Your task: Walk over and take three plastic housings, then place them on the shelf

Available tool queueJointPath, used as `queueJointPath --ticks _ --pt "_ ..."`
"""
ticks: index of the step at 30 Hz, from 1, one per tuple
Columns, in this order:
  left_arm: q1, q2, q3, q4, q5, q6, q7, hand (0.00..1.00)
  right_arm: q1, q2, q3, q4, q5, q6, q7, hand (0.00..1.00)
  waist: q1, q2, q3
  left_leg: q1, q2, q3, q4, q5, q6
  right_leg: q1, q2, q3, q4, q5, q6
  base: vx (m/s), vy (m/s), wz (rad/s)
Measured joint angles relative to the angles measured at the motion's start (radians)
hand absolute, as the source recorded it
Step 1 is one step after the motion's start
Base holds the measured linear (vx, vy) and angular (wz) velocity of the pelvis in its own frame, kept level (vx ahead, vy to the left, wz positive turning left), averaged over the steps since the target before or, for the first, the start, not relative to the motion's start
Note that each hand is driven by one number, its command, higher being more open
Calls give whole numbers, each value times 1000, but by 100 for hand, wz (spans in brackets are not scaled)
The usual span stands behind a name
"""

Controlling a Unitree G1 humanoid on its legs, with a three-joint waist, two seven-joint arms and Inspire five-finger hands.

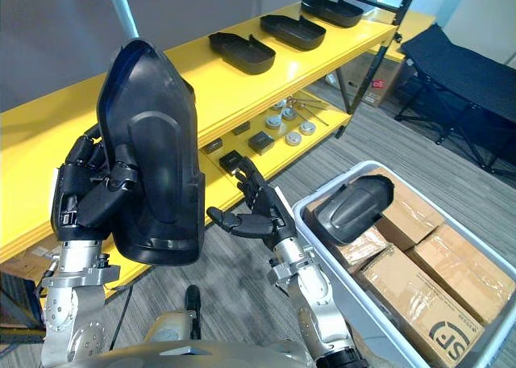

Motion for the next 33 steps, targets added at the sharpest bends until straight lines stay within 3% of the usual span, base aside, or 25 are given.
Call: queueJointPath --ticks 3,5,6,7,8,9,10,11,12,13,15,17,18,19,20,21,22,23,24,25,27,29,33 --pt "0 -16 45 -2 1 0 -15 0 -38 21 14 0 -8 -22 -9 100 22 -8 4 -35 -34 -26 56 -35 8 20 -27 -21 0 -14 1 20 74 41" --pt "1 -15 78 -19 1 0 -28 0 -59 48 12 -2 -39 -47 -30 100 42 -29 14 -62 -58 -25 143 -94 31 40 -49 -26 -4 -29 -23 80 113 26" --pt "2 -10 92 -35 2 0 -36 0 -59 58 10 -11 -40 -59 -43 100 55 -45 15 -77 -74 -14 221 -159 52 70 -61 -31 -7 -48 -60 120 95 26" --pt "3 -8 100 -44 2 0 -41 0 -58 60 10 -16 -40 -66 -49 100 56 -54 12 -77 -84 -14 245 -186 50 84 -64 -31 12 -54 -94 195 114 48" --pt "-2 -15 111 -49 4 -1 -46 0 -63 58 9 -21 -40 -87 -51 100 51 -57 4 -74 -105 -34 272 -218 55 44 -112 4 161 -5 -173 269 224 62" --pt "0 -7 116 -51 9 -1 -44 0 -64 60 5 -22 -39 -107 -51 100 44 -57 -17 -66 -121 -54 258 -228 67 -41 -155 76 319 93 -190 293 236 62" --pt "-1 1 123 -57 15 -1 -41 0 -70 61 4 -22 -39 -115 -51 100 41 -60 -20 -55 -122 -61 245 -231 72 -73 -169 113 383 127 -183 309 210 49" --pt "-6 11 134 -65 15 -2 -23 0 -100 67 4 -21 -39 -122 -46 100 33 -57 -17 -39 -125 -90 234 -240 92 -138 -162 170 494 82 -148 297 82 28" --pt "-11 12 149 -63 14 1 1 0 -144 62 4 -19 -40 -122 -41 100 27 -56 -15 0 -123 -105 213 -245 102 -189 -136 191 552 10 -143 291 71 25" --pt "-12 8 156 -63 14 2 12 0 -163 57 1 -19 -40 -125 -38 100 25 -42 -8 24 -122 -113 197 -247 101 -204 -117 190 553 -15 -150 291 98 25" --pt "-59 11 151 -51 12 4 40 0 -209 29 -33 -32 -37 -160 -40 100 16 -23 -8 85 -124 -172 164 -261 91 -280 -19 240 444 -53 -170 284 62 76" --pt "-101 13 136 -33 9 3 45 0 -216 12 -59 -62 -52 -181 -69 100 -6 -18 -9 87 -134 -245 170 -274 79 -336 37 351 359 -45 -157 222 -36 129" --pt "-127 17 122 -8 0 4 44 0 -214 8 -80 -90 -94 -207 -125 100 -31 -19 -10 90 -143 -302 176 -276 61 -362 62 445 305 -28 -130 212 -102 163" --pt "-131 20 111 18 -3 5 44 0 -215 10 -109 -114 -115 -225 -161 100 -33 -31 -16 107 -155 -341 175 -277 53 -362 66 483 250 -6 -96 321 -213 155" --pt "-125 22 109 27 -3 5 43 0 -216 11 -126 -129 -119 -229 -170 100 -29 -30 -17 114 -159 -353 178 -283 43 -350 62 481 213 6 -86 224 -211 118" --pt "-109 27 110 36 -4 6 42 0 -230 11 -154 -144 -121 -251 -183 100 -27 -48 -29 121 -163 -360 192 -299 18 -311 58 446 129 43 -83 334 -386 108" --pt "-107 38 119 42 -13 6 42 0 -251 11 -182 -150 -121 -272 -195 100 -27 -73 -44 101 -165 -320 218 -321 -10 -269 56 409 58 135 -99 276 -348 105" --pt "-109 30 121 49 -28 6 40 0 -265 1 -198 -151 -120 -279 -198 100 -26 -69 -46 95 -151 -295 237 -336 -13 -244 58 377 29 118 -69 289 -387 83" --pt "-94 -1 123 54 -36 14 38 0 -290 -28 -226 -152 -119 -280 -197 100 -21 -16 -49 72 -82 -223 279 -359 -35 -204 110 338 -19 136 -91 189 -276 61" --pt "-91 -14 119 55 -43 21 28 0 -295 -52 -259 -155 -116 -280 -192 100 -24 6 -52 69 -29 -123 279 -357 -33 -167 139 307 -60 135 -98 161 -250 51" --pt "-90 -16 106 55 -43 23 0 0 -284 -68 -305 -158 -100 -271 -183 100 -36 16 -58 97 16 -4 233 -331 -30 -122 155 271 -100 133 -107 136 -202 44" --pt "-98 -15 73 55 -39 22 -17 0 -247 -67 -359 -180 -100 -265 -180 100 -53 20 -63 128 33 95 185 -303 -21 -95 154 246 -121 133 -108 121 -131 30" --pt "-141 -5 31 55 32 23 -7 0 -155 -45 -400 -222 -99 -259 -171 100 -87 22 -67 167 4 129 100 -267 -15 -90 136 244 -142 136 -102 81 3 -4"
